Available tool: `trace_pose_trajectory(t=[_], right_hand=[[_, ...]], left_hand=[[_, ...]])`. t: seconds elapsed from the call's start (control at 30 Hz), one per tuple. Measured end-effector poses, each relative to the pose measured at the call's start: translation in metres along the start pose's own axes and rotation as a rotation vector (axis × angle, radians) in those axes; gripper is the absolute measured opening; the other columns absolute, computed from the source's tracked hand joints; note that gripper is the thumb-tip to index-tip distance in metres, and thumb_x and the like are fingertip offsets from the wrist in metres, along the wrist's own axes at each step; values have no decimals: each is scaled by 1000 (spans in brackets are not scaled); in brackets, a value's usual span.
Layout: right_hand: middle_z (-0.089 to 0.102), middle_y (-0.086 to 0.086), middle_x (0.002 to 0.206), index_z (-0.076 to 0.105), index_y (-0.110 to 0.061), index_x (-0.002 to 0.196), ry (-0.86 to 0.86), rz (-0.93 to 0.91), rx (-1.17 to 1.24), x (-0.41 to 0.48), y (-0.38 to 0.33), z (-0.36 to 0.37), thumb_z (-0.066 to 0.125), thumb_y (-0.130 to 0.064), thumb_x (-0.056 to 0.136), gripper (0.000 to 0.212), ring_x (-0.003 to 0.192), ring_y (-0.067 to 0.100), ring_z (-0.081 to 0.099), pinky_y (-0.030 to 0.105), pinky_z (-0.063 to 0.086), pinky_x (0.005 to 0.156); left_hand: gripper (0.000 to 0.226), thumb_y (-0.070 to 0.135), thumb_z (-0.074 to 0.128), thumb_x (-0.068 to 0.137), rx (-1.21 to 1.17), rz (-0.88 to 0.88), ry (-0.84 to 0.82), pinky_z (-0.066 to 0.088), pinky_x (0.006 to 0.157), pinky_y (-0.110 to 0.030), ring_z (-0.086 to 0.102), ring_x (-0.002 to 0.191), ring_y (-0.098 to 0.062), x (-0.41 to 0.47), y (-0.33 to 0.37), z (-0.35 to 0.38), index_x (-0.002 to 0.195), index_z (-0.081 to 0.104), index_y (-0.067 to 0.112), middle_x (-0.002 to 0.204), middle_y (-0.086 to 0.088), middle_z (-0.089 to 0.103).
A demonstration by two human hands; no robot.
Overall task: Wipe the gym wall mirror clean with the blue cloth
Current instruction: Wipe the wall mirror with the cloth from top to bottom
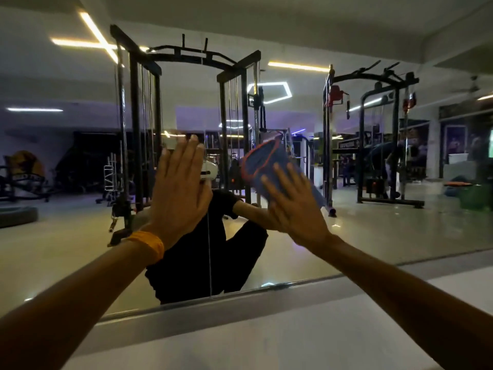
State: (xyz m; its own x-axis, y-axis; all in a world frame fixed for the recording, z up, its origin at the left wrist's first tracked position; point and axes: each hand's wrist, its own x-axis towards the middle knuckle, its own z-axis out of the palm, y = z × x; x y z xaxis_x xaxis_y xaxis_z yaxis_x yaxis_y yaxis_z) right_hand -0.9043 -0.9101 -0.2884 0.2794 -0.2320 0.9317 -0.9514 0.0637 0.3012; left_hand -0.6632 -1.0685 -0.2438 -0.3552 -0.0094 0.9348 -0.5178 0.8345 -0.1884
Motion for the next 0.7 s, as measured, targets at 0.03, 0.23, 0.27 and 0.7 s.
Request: trace_pose_trajectory(t=[0.03, 0.23, 0.27, 0.7], right_hand=[[23, 14, 169, 22, -28, 162, -89, -119, -62, -17, 12, -8, 23, -53, 111, 57, 158, 37, 13, 54, 8, 127], [27, 13, 168, 35, -19, 160, 74, 472, -187, -39, 107, -35, 27, -46, 112, 56, 157, 35, 16, 63, 24, 122], [27, 14, 167, 34, -19, 160, 143, 584, -158, -40, 106, -34, 26, -45, 111, 56, 156, 37, 18, 64, 25, 122], [22, 10, 169, 29, -19, 161, 168, 626, -124, -146, 81, -25, 33, -40, 112, 54, 157, 36, 17, 64, 27, 121]], left_hand=[[72, 41, 36, 102, 15, 25, -7, -4, 130, -49, 0, 161, -27, -6, 9, 6, 164, 19, 8, 173, -12, 10], [73, 36, 40, 103, 31, -52, 19, 6, 129, -58, -3, 161, -27, -24, 32, 29, 165, 15, 7, 174, -12, 4], [74, 36, 41, 103, 26, -70, 34, 5, 129, -57, -2, 161, -28, -26, 38, 31, 165, 15, 6, 174, -13, 5], [73, 36, 38, 103, -14, -106, 13, 5, 129, -56, 1, 161, -31, -71, 73, 44, 164, 12, 5, 174, -14, 5]])
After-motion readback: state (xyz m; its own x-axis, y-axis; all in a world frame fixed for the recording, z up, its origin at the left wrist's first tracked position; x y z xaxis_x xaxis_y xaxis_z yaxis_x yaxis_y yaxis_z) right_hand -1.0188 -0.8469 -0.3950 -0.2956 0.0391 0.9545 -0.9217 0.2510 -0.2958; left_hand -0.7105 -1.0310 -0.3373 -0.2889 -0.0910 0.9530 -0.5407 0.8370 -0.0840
